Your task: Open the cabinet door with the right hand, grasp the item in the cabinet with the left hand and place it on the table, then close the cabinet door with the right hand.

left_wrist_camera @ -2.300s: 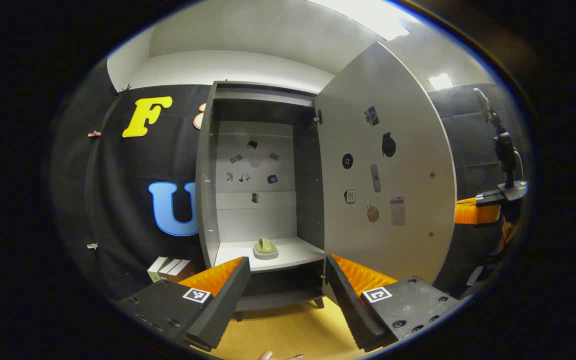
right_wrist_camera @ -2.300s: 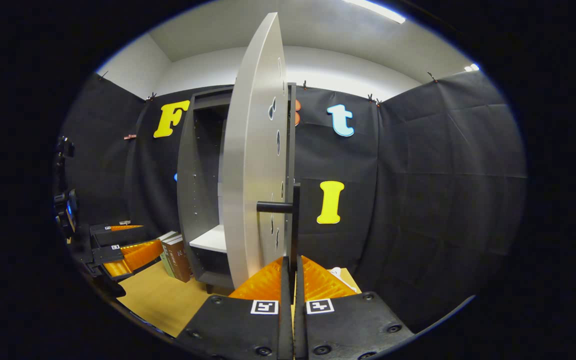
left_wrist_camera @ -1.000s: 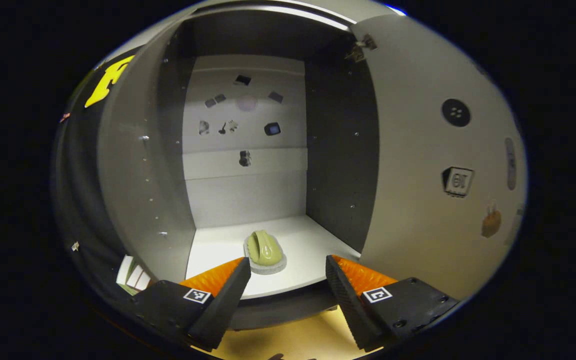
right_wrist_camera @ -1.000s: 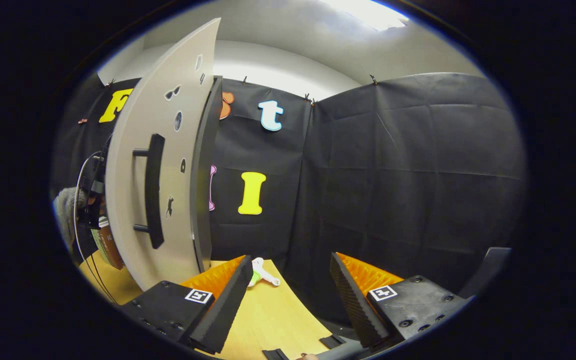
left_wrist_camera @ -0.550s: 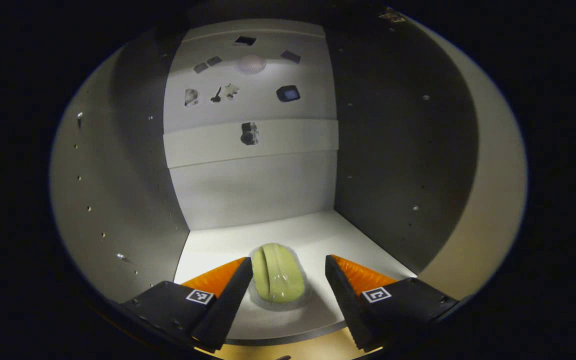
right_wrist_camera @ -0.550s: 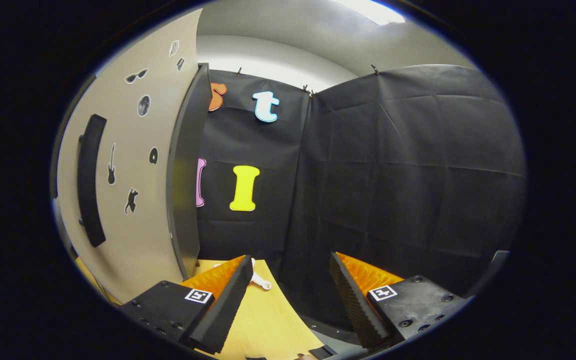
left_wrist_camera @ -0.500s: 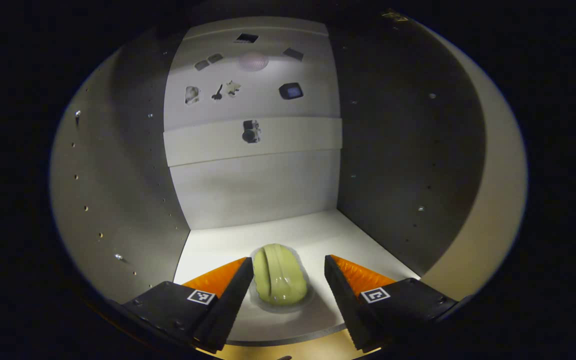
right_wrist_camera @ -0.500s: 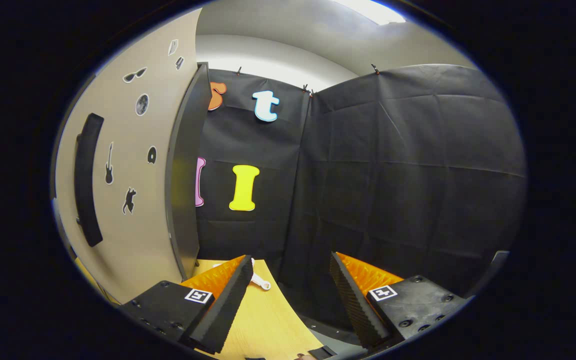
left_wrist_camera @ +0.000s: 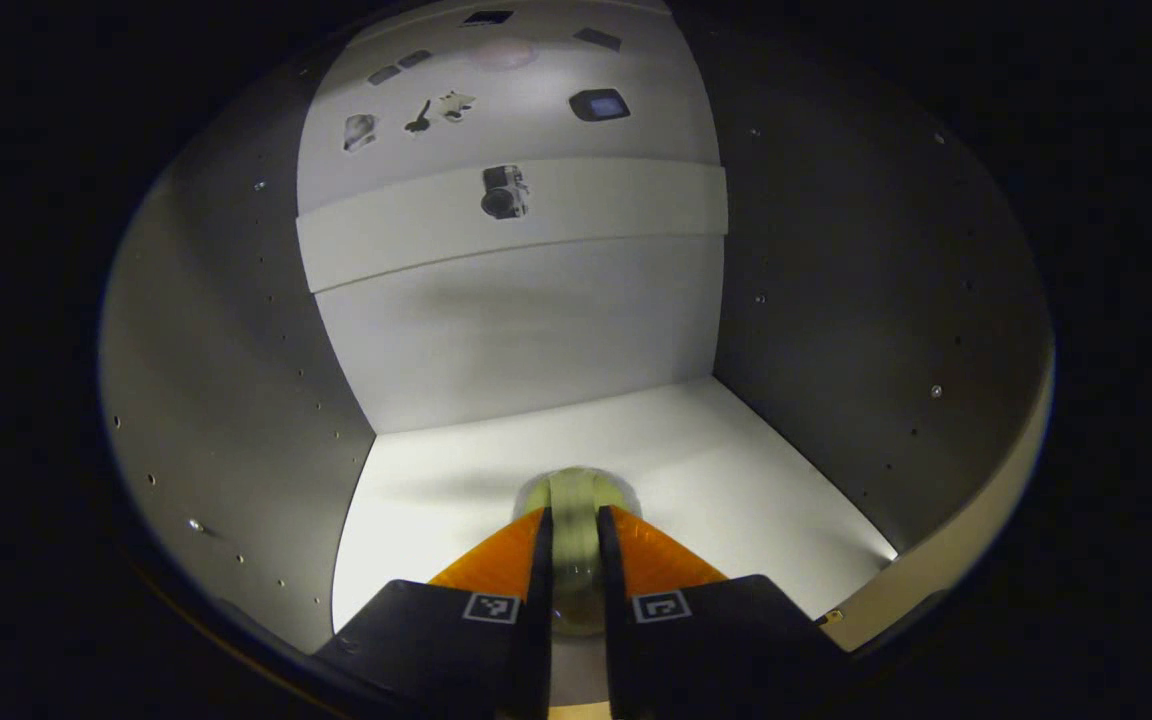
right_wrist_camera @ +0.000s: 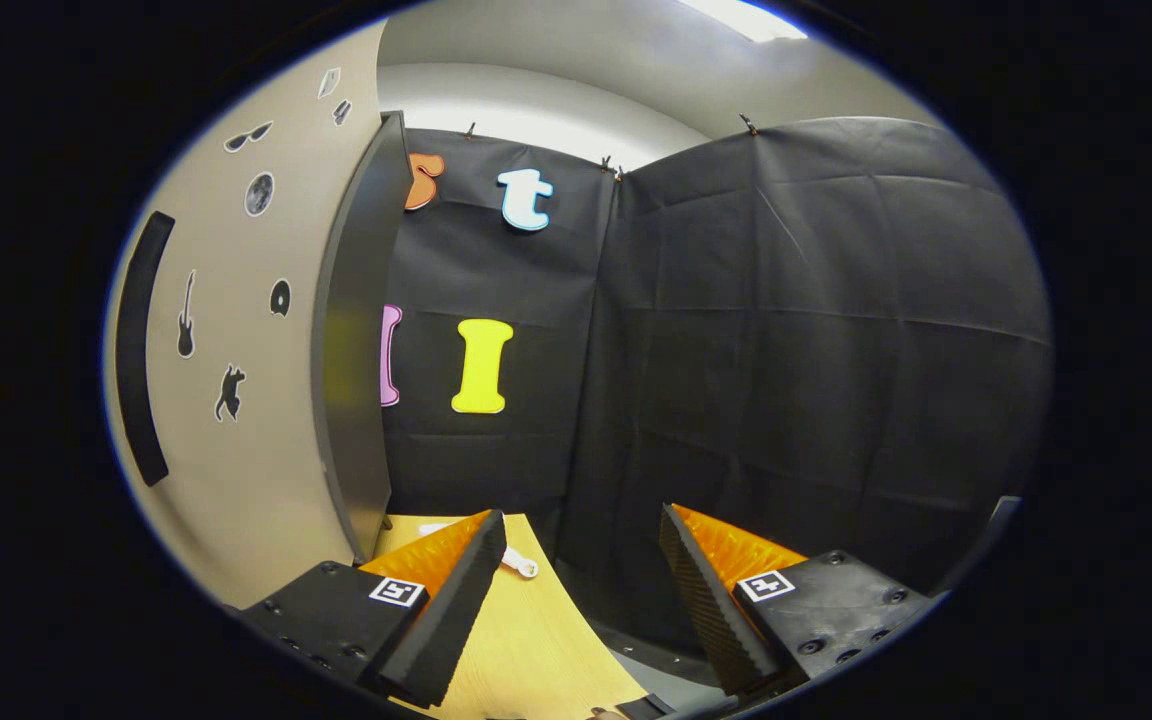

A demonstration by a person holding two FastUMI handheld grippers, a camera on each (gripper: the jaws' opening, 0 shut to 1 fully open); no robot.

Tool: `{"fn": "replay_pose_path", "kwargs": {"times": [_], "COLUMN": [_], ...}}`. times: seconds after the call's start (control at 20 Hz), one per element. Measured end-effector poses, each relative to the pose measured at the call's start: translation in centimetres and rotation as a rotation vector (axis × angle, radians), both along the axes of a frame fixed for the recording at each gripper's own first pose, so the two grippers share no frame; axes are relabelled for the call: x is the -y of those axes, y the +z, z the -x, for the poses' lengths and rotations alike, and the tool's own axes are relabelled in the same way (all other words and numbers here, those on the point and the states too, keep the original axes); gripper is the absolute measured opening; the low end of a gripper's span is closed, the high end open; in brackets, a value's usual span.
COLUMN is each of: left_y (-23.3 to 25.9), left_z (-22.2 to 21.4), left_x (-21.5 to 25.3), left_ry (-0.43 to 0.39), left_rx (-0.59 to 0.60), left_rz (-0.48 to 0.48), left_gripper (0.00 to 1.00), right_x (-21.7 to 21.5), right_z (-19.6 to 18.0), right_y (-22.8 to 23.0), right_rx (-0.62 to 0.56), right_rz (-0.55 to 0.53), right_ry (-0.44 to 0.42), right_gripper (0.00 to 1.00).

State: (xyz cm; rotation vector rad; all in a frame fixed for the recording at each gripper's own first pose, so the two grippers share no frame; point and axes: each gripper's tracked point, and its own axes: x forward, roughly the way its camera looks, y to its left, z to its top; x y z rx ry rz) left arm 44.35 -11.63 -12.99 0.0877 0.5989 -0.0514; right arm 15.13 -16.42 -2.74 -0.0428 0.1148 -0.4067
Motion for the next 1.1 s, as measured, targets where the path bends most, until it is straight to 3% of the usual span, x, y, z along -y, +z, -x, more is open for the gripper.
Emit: {"fn": "replay_pose_path", "kwargs": {"times": [0.3,0.6,0.85,1.0,1.1], "left_y": [0.7,4.1,5.8,5.6,5.5], "left_z": [1.1,4.1,9.5,14.1,17.0], "left_x": [0.0,-0.4,-0.7,-0.6,-1.1], "left_ry": [0.038,0.068,0.064,0.075,0.082], "left_rx": [-0.009,0.046,0.062,0.039,0.046], "left_rz": [0.03,0.068,0.106,0.218,0.243], "left_gripper": [0.2,0.2,0.2,0.19,0.2], "right_x": [-0.3,-2.2,-4.4,-6.3,-7.0], "right_z": [0.0,-0.6,-1.3,-1.4,-1.3], "right_y": [0.2,0.8,1.0,1.4,1.5], "right_rx": [0.014,0.044,0.048,0.058,0.065], "right_rz": [-0.015,-0.034,-0.048,-0.051,-0.058], "right_ry": [0.024,0.114,0.204,0.282,0.324], "right_gripper": [0.98,0.98,0.98,0.98,0.98]}}
